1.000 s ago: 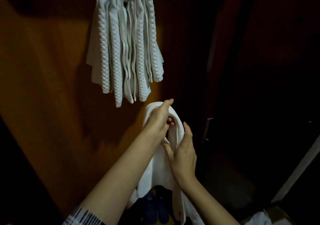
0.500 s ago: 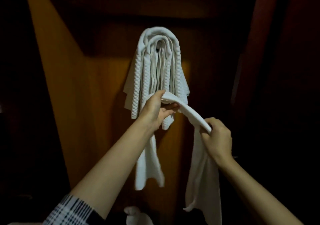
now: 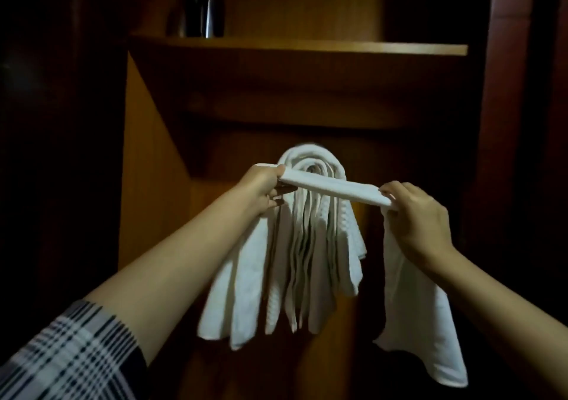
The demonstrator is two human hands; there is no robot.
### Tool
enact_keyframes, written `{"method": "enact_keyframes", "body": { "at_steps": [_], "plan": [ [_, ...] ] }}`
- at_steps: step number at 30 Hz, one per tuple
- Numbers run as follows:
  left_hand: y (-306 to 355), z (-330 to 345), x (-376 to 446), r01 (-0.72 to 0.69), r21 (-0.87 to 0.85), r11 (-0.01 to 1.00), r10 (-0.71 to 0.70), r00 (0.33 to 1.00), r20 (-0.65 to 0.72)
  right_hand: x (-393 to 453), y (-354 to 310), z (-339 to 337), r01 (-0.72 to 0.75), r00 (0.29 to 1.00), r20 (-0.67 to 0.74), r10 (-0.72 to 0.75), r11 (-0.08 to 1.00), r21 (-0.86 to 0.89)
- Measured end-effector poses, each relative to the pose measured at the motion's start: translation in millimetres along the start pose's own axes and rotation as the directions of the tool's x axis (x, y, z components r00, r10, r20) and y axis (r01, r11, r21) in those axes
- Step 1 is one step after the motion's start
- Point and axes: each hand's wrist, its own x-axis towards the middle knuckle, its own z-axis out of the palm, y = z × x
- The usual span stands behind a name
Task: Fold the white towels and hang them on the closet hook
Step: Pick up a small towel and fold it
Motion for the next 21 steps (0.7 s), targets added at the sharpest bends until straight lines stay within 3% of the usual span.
{"method": "enact_keyframes", "body": {
  "at_steps": [5, 12, 21],
  "plan": [
    [41, -9, 47, -0.064, -0.046, 0.997, 0.063, 0.997, -0.039, 54, 1, 13, 0.018, 0.998, -0.054, -0.02, 0.999, -0.037],
    [63, -18, 120, -0.137, -0.025, 0.99, 0.138, 0.99, 0.018, 119, 6, 52, -0.019, 0.994, -0.108, 0.011, 0.997, -0.073],
    [22, -18, 233, 0.048, -0.151, 0.987, -0.037, 0.997, 0.075, 163, 39, 138, -0.103, 0.994, -0.065, 0.093, 0.978, -0.182]
  ]
}}
